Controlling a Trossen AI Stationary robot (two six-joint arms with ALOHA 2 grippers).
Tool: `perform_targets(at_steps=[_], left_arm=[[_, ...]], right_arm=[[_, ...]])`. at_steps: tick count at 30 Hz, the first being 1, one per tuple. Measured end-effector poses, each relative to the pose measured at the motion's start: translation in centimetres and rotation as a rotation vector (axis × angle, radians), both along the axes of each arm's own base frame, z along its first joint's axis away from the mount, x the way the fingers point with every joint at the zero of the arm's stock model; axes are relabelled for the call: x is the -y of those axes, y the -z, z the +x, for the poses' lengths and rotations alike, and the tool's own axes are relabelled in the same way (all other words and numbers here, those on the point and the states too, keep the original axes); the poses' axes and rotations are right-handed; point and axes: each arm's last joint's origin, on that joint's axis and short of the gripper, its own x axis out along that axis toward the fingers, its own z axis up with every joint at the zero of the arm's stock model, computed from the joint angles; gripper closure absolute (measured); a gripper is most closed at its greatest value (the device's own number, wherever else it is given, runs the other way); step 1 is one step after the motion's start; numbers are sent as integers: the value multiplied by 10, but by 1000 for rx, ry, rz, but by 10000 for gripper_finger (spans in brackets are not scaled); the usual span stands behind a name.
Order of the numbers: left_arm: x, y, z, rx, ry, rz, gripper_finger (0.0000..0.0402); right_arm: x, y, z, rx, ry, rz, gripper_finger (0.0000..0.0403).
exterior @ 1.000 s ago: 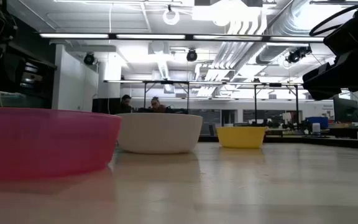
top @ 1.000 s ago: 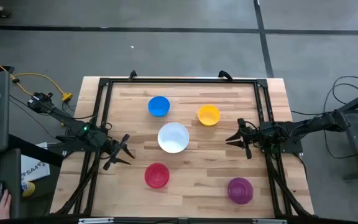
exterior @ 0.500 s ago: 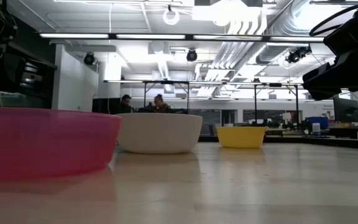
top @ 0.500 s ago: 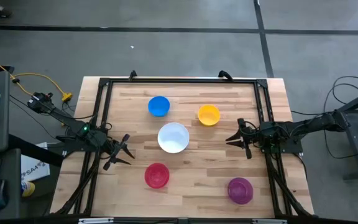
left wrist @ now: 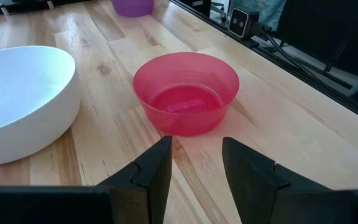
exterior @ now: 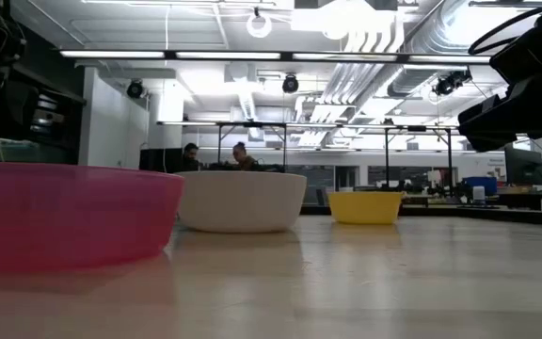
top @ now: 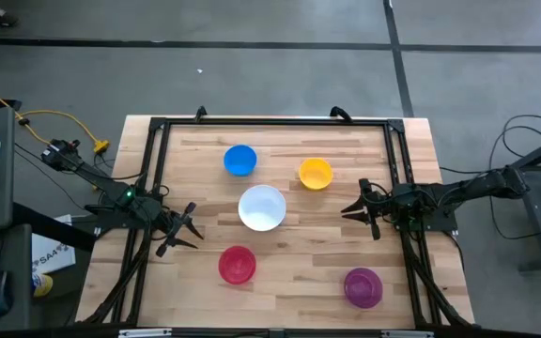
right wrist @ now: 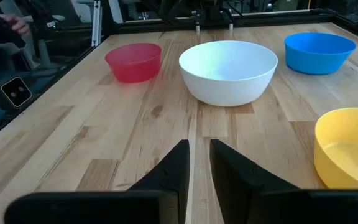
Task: Nest bowls inside each other
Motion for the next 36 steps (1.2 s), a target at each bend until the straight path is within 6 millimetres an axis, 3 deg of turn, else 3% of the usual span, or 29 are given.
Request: perform_targets(at_steps=[11,21,27,32,36], left_arm=[[0,0,0,5,-11,2,261],[-7,-11,5,67,-301,-42,261],[-10,-38,7,113,-425,-38,261],[-18,-73,14,6,-520,19,261],[-21,-93,33,-93,-535,96,261]], right_arm=[[0,0,0,0,0,0,346],[0,0,0,0,0,0,346],[0,0,0,0,0,0,346],[0,0,0,0,0,0,346],[0,0,0,0,0,0,346]])
